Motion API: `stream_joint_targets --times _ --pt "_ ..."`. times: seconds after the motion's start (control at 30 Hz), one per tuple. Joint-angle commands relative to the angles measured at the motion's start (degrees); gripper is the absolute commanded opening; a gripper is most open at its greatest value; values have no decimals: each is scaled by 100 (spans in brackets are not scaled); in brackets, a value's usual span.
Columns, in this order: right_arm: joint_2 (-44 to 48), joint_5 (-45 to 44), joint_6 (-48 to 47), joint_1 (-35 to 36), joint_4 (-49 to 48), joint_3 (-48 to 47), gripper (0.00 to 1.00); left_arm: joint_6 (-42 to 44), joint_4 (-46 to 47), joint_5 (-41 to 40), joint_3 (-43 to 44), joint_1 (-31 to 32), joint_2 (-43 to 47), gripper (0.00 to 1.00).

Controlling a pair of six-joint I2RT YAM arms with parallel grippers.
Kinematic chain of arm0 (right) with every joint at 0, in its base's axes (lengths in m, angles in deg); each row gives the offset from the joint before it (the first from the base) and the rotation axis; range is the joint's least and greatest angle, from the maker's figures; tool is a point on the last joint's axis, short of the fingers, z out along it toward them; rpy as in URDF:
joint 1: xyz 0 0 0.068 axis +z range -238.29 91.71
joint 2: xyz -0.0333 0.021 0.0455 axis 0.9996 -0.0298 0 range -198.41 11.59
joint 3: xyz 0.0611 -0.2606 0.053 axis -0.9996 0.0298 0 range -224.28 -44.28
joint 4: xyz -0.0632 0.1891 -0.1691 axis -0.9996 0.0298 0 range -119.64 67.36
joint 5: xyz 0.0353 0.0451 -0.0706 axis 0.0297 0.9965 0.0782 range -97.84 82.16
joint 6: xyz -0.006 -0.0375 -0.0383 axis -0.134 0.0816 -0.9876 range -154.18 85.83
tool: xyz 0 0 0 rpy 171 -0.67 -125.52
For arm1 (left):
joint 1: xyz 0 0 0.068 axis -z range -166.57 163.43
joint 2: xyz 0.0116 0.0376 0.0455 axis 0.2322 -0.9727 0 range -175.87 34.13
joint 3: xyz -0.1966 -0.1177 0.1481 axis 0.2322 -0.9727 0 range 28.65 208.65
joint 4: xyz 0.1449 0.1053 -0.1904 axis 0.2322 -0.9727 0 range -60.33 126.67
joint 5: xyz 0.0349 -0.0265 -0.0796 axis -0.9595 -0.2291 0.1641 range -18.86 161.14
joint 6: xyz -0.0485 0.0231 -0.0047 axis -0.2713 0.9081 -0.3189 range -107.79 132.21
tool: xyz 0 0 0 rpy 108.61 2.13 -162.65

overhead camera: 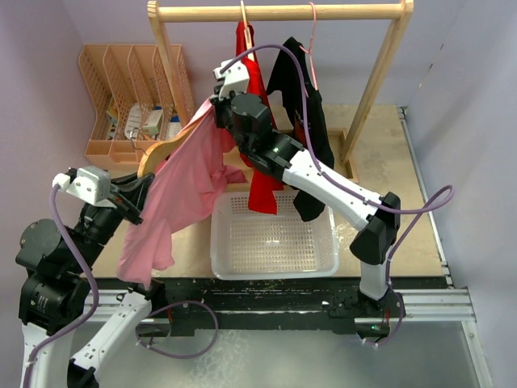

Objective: Remove the t-shirt from the hanger

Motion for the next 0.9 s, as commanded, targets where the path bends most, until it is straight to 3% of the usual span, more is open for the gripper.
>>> stream_joint_targets --times 0.0,0.27,0.43,0.67,0.87 --pt "98 -1015 3 -474 -90 206 0 -33 401 -56 169 14 189 0" --pt "214 -809 572 -975 363 528 0 224 76 15 793 10 -136 0" --pt "345 -350 532 -1055 170 744 0 23 287 235 471 7 -89 0" --pt "79 -583 8 -1120 289 -130 0 -140 289 911 335 2 -310 0" --pt "-264 -460 249 -1440 736 -808 0 -246 221 1325 155 4 -269 0"
